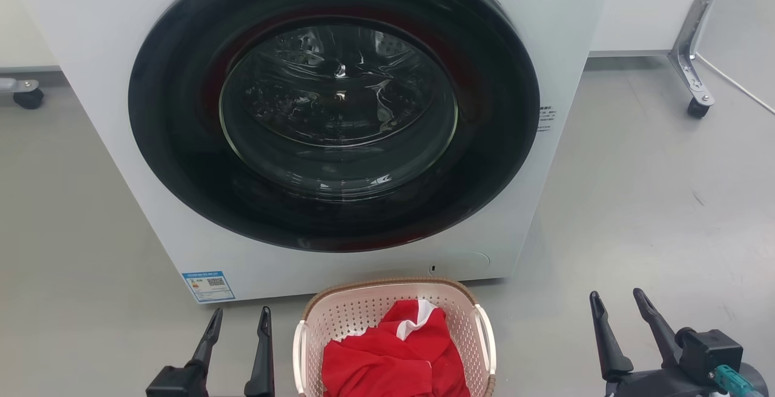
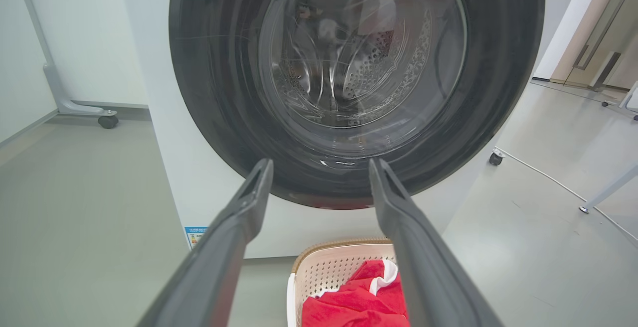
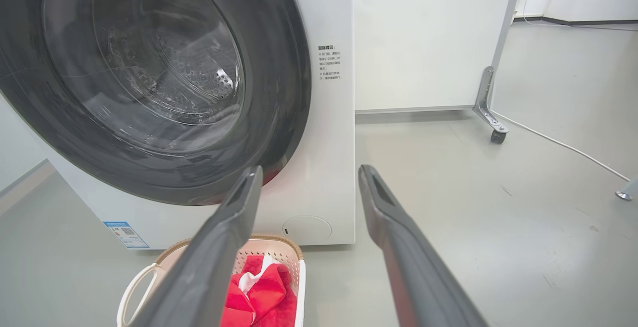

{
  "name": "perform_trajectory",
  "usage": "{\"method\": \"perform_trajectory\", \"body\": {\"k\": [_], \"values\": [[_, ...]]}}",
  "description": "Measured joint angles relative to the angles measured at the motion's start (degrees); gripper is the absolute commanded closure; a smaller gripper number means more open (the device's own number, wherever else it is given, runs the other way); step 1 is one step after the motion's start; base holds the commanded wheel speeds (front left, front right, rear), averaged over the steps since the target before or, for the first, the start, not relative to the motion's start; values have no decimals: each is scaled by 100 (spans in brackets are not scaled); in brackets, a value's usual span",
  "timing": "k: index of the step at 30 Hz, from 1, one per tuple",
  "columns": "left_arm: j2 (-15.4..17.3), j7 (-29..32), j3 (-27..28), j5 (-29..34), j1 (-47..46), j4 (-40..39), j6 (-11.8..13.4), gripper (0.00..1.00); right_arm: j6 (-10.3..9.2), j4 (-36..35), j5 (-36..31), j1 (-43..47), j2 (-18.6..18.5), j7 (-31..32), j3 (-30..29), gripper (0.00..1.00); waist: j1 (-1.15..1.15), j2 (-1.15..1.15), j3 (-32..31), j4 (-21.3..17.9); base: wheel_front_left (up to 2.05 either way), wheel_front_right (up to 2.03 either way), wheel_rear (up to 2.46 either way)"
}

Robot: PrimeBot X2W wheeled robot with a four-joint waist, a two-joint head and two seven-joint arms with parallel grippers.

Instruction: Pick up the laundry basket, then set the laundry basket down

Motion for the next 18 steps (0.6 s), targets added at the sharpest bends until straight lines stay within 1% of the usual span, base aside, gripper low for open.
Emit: {"method": "perform_trajectory", "body": {"k": [5,16,17,18], "values": [[-16,25,10,38,32,-56,42,0,-1,-52,-57,38,44,0,-96,0,0,0,2,10,0,0,0],[-24,155,66,178,103,-164,43,0,-1,-142,-266,118,152,0,-247,0,0,0,23,17,0,0,0],[-24,183,67,188,103,-172,43,100,-1,-147,-268,120,159,0,-259,100,0,0,25,17,0,0,0],[-27,182,66,189,105,-163,42,100,0,-136,-277,125,168,7,-258,100,0,0,27,16,0,0,0]]}}
